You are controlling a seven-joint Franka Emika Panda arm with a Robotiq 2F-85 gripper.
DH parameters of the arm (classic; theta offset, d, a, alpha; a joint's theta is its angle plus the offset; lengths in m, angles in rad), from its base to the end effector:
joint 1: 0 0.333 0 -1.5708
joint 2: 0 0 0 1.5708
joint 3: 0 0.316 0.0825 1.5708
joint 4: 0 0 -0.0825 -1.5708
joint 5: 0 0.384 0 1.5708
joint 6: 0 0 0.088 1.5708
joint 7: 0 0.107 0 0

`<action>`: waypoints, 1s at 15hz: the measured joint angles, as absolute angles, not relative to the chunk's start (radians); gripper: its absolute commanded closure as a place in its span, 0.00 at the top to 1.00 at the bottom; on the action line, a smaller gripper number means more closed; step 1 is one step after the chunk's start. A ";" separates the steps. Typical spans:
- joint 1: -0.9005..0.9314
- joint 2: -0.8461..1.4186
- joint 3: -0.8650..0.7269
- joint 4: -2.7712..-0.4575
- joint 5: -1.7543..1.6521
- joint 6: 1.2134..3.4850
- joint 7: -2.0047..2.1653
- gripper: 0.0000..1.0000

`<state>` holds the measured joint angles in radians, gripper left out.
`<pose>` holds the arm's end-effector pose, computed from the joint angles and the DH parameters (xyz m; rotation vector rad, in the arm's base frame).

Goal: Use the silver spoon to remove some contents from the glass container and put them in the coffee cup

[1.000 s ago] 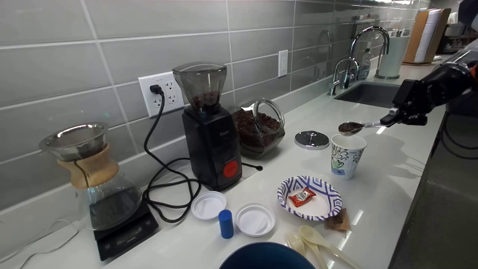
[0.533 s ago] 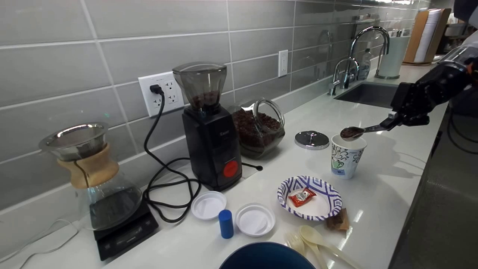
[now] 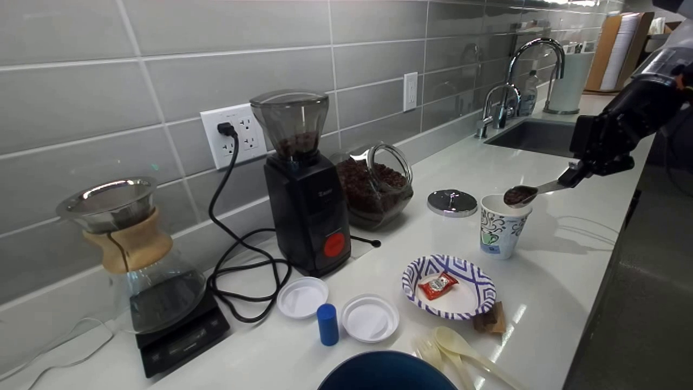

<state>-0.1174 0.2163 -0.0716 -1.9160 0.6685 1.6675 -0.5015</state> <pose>0.5609 -0.0439 0.3714 -2.3916 -0.0978 0.2614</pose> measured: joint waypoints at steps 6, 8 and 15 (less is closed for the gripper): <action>-0.073 0.188 -0.044 -1.924 0.559 1.766 -0.393 0.01; -0.057 0.176 -0.033 -1.930 0.514 1.800 -0.352 0.01; 0.002 0.139 0.011 -1.935 0.345 1.846 -0.200 0.01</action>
